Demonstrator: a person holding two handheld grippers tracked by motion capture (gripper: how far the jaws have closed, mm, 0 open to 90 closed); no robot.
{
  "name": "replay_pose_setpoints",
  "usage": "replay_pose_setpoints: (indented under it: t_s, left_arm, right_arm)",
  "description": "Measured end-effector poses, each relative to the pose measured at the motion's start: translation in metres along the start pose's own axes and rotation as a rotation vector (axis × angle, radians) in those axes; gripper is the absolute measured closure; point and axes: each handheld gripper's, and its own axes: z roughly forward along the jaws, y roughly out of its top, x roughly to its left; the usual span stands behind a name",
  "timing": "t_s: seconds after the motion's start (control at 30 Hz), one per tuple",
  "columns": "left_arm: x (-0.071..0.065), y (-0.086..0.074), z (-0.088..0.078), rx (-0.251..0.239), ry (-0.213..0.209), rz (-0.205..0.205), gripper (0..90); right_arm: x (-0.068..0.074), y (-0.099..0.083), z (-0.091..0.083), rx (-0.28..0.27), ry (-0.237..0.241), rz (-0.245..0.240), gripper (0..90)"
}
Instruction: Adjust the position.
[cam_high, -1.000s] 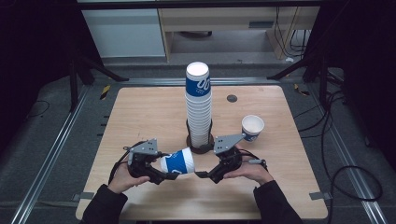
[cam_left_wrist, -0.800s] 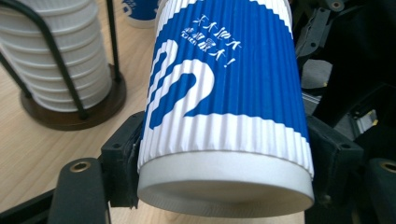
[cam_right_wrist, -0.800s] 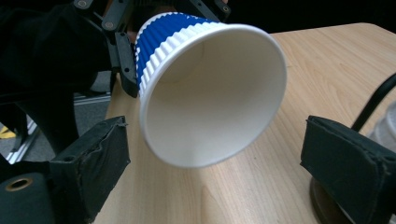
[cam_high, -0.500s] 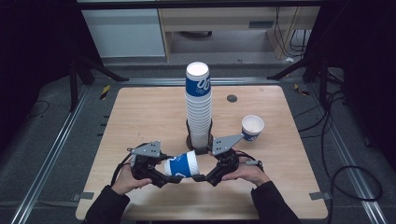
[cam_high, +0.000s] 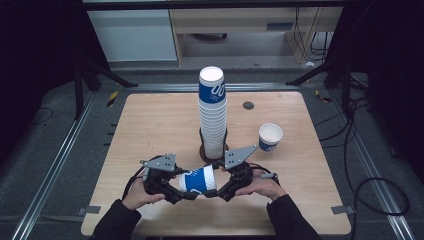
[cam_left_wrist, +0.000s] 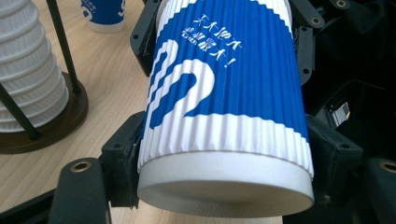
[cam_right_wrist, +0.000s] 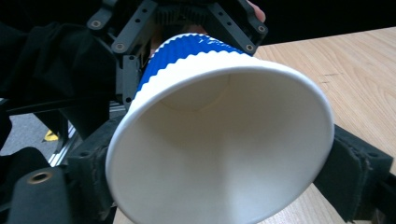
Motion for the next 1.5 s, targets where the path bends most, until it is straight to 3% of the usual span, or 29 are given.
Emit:
replay_pose_setpoints:
  t_s: [0.13, 0.33, 0.57, 0.63, 0.7, 0.8, 0.97, 1.17, 1.37, 1.5]
  left_arm:
    - [0.000, 0.000, -0.001, 0.002, 0.016, 0.001, 25.2]
    - [0.002, 0.000, -0.007, 0.026, 0.059, 0.007, 17.7]
    - [0.007, -0.004, -0.006, 0.102, 0.103, 0.017, 14.4]
    - [0.007, -0.007, 0.001, 0.157, 0.133, 0.035, 14.1]
    - [0.007, -0.007, 0.004, 0.177, 0.142, 0.043, 13.9]
    - [0.004, -0.009, 0.016, 0.250, 0.149, 0.080, 14.0]
    - [0.000, -0.010, 0.028, 0.307, 0.143, 0.107, 15.4]
    - [-0.002, -0.011, 0.033, 0.327, 0.135, 0.111, 25.2]
    - [-0.002, -0.011, 0.032, 0.324, 0.120, 0.109, 26.2]
    - [0.000, -0.009, 0.027, 0.299, 0.124, 0.102, 26.3]
  right_arm:
    - [-0.001, 0.000, -0.001, -0.001, 0.003, 0.005, 15.8]
    - [-0.002, 0.002, -0.009, 0.024, -0.039, 0.006, 16.1]
    - [-0.007, -0.002, -0.008, 0.127, -0.101, 0.013, 15.8]
    - [-0.007, -0.004, -0.003, 0.169, -0.118, 0.008, 15.7]
    - [-0.006, -0.005, 0.003, 0.202, -0.117, 0.001, 15.6]
    - [-0.005, -0.006, 0.011, 0.237, -0.107, -0.006, 15.6]
    - [-0.002, -0.008, 0.020, 0.274, -0.083, -0.011, 15.5]
    - [0.000, -0.007, 0.025, 0.284, -0.058, -0.025, 15.4]
    - [0.000, -0.007, 0.024, 0.281, -0.048, -0.022, 14.6]
    - [-0.001, -0.006, 0.022, 0.252, -0.052, -0.017, 12.4]
